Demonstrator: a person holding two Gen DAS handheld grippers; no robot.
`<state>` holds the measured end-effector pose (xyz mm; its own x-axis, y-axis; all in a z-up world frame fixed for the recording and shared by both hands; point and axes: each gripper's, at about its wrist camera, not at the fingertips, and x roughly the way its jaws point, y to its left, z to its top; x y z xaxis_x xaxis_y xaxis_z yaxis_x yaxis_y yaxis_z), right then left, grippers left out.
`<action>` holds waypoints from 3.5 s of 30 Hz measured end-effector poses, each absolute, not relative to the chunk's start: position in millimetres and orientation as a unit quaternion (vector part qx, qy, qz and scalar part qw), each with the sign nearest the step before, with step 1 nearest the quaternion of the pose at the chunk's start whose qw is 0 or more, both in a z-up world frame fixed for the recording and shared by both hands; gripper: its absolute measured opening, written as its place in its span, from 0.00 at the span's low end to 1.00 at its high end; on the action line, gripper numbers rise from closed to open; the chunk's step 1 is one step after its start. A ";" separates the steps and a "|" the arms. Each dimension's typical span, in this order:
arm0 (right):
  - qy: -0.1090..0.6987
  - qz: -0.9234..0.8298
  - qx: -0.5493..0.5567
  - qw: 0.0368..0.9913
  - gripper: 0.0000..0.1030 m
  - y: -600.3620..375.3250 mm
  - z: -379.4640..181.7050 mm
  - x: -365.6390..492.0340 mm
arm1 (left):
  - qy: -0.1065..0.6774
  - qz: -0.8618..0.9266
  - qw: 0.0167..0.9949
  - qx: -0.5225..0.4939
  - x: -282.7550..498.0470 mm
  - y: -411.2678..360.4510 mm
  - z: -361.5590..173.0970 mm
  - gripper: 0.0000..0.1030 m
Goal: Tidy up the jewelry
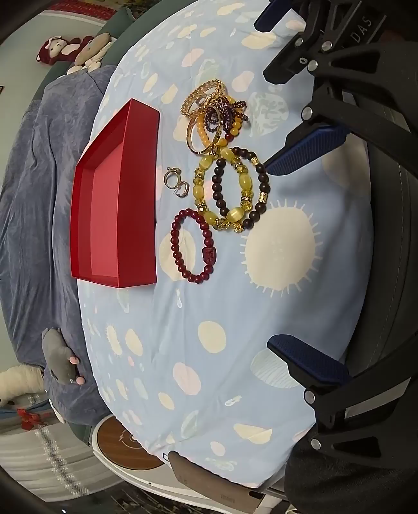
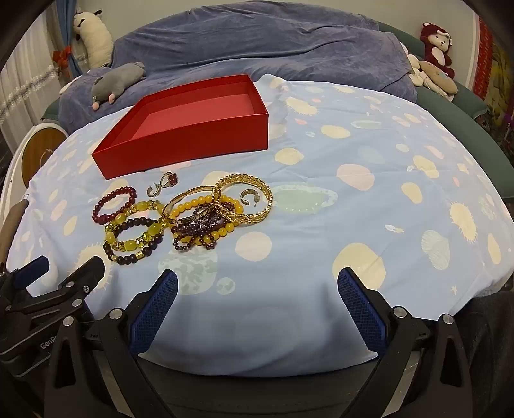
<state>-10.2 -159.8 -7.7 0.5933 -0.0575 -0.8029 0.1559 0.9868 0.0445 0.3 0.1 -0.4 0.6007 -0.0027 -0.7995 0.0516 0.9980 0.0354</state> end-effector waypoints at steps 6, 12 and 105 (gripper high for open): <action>0.446 -0.060 0.054 0.891 0.93 -159.7 -7.8 -10.6 | 0.446 -0.015 0.894 0.027 0.3 0.1 -0.3 0.92; 0.446 -0.060 0.054 0.891 0.93 -159.5 -8.0 -10.5 | 0.446 -0.015 0.894 0.027 0.0 0.6 0.0 0.92; 0.447 -0.067 0.049 0.891 0.93 -160.7 -8.5 -11.7 | 0.445 -0.010 0.895 0.037 -0.4 -1.6 0.6 0.90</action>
